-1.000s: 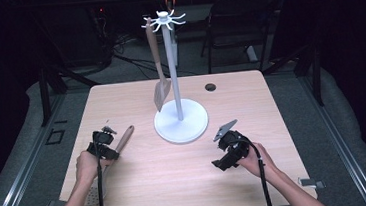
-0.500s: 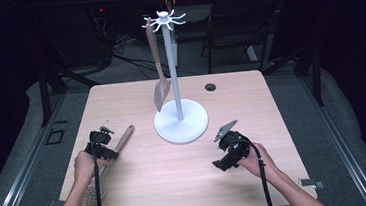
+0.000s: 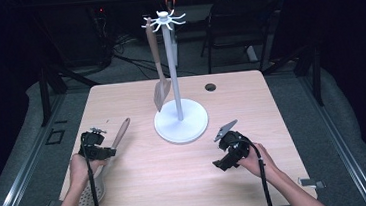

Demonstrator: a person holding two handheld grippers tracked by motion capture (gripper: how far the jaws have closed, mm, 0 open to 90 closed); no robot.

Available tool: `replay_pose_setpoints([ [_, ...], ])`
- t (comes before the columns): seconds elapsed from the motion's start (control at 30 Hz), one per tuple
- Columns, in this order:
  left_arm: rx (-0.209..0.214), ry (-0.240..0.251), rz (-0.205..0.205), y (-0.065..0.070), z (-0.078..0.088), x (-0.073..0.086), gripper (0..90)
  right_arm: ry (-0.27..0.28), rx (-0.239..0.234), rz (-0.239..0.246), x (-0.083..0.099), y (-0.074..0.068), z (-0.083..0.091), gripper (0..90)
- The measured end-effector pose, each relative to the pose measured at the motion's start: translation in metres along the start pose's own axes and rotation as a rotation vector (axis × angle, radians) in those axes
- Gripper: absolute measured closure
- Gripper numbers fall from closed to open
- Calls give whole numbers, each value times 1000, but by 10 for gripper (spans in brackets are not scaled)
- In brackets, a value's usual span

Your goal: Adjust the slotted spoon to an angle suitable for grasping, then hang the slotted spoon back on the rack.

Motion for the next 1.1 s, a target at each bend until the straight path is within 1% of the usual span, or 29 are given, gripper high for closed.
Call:
replay_pose_setpoints([
  [0.1,3,30,-5,3,2,-4,759,1,9,0,0,1,1,145],
  [0.13,6,46,-9,4,4,-6,759,7,11,-8,0,1,1,145],
  [0.17,5,59,-3,5,4,-8,759,4,14,-6,1,2,1,145],
  [0.2,3,70,-10,5,6,-10,759,7,9,-11,1,3,1,144],
  [0.33,10,126,-9,9,11,-16,760,-11,13,-15,4,4,-1,145],
  [0.37,14,138,-9,10,12,-18,760,-4,12,-21,3,4,-2,145],
  [0.43,18,157,-17,12,14,-20,760,-17,9,-15,4,4,-2,145],
  [0.47,20,162,-28,12,15,-21,760,-8,13,-23,4,4,-3,144],
  [0.5,20,177,-27,14,15,-23,760,-10,14,-23,5,4,-3,145],
  [0.63,26,211,-38,18,17,-27,760,-18,15,-16,5,6,-4,145],
  [0.7,33,219,-46,20,18,-29,760,-22,15,-15,6,6,-4,145],
  [0.73,28,232,-50,21,18,-30,760,-23,15,-14,6,6,-5,145],
  [0.8,29,247,-54,22,19,-32,760,-12,13,-27,6,5,-6,145],
  [0.83,33,254,-54,24,20,-33,759,-16,12,-25,6,5,-6,145],
  [0.9,34,277,-55,25,23,-35,760,-18,13,-24,6,5,-6,145],
  [0.93,33,298,-56,27,24,-37,760,-16,17,-24,6,5,-6,145],
  [0.97,40,307,-59,28,26,-37,760,-21,20,-20,6,6,-5,145],
  [1.0,36,320,-68,28,28,-39,759,-21,21,-21,6,6,-5,144],
  [1.1,38,361,-74,32,32,-43,760,-22,21,-14,6,6,-4,145],
])
Point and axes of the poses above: each handheld gripper's, and its own axes: z roughly backward along the jaws, x roughly out of its underside, y roughly to its right, the point moved 10 cm from there along -z, roughly forward along the jaws, and after that the axes turned 11 degrees about y, right-handed, at the moved point
